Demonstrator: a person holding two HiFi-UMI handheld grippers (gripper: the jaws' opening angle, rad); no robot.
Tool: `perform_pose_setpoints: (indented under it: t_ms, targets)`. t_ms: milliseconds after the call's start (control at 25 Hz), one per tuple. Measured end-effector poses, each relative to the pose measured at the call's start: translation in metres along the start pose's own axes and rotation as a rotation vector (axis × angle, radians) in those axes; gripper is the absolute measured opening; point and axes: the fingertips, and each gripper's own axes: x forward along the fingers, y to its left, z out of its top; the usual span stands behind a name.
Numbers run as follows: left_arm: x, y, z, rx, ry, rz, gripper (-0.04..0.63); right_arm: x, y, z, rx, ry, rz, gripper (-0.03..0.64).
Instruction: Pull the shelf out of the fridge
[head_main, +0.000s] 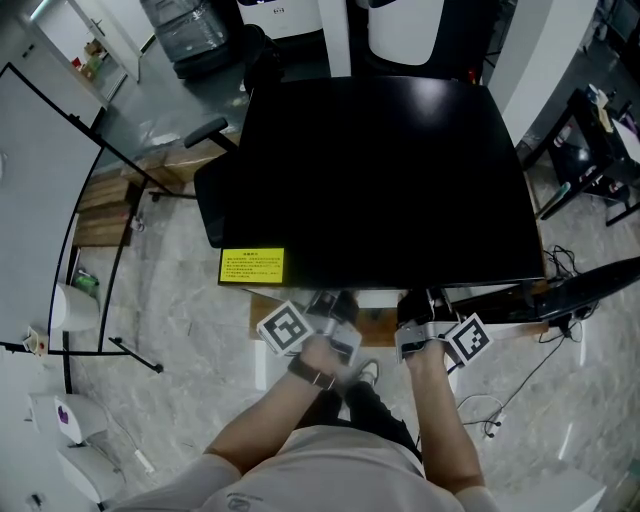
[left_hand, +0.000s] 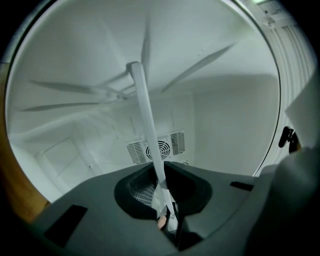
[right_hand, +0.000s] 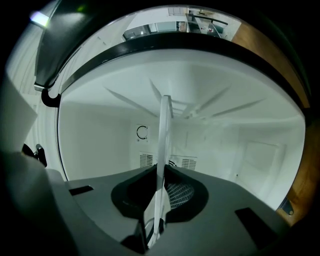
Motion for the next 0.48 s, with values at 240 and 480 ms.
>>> perform_pose_setpoints:
  t_ms: [240, 480]
  targets:
    - [-0.0012, -0.0016, -0.0012, -0.020, -0.009, 0.002, 0.038, -0.0016, -0.0006, 0.0002, 0.006, -0.009, -0.017, 0.048]
    - [-0.0095, 0.0032, -0.0049, -0.014, -0.008, 0.024, 0.038, -0.0086, 0.0006, -0.0012, 0.017, -0.017, -0.018, 0.046]
